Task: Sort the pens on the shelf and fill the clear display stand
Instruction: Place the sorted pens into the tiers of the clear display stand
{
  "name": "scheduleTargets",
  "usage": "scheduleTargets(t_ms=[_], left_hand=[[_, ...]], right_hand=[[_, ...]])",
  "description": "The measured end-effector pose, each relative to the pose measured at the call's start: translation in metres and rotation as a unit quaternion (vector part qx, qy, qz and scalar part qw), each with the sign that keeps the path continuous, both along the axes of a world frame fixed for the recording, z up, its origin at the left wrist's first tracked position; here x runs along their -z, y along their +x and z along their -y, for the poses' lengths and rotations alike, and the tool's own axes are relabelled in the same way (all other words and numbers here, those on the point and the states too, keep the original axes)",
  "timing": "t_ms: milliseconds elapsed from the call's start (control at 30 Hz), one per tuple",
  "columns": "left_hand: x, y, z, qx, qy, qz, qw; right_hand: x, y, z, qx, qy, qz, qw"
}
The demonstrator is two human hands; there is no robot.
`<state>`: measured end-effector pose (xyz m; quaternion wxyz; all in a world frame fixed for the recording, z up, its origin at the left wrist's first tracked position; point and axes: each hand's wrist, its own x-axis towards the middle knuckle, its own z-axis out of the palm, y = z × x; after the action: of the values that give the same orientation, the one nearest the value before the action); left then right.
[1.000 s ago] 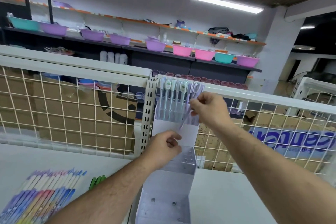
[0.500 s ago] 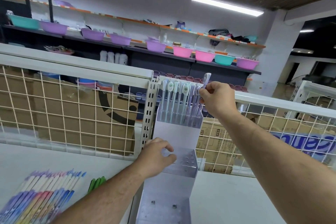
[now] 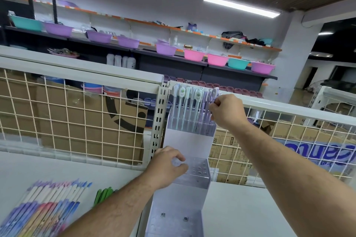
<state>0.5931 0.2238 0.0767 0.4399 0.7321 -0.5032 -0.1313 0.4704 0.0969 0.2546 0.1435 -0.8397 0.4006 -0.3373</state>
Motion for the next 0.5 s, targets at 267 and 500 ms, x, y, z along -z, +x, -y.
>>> scheduleTargets(t_ms=[267,500], left_hand=[[0.001,0.000,0.000,-0.001,0.001,0.004,1.000],[0.002,0.000,0.000,-0.003,0.003,0.008,1.000]], right_hand=[[0.009,0.000,-0.004,-0.007,-0.012,0.022,1.000],[0.003,-0.003,-0.001,-0.017,0.009,0.007,1.000]])
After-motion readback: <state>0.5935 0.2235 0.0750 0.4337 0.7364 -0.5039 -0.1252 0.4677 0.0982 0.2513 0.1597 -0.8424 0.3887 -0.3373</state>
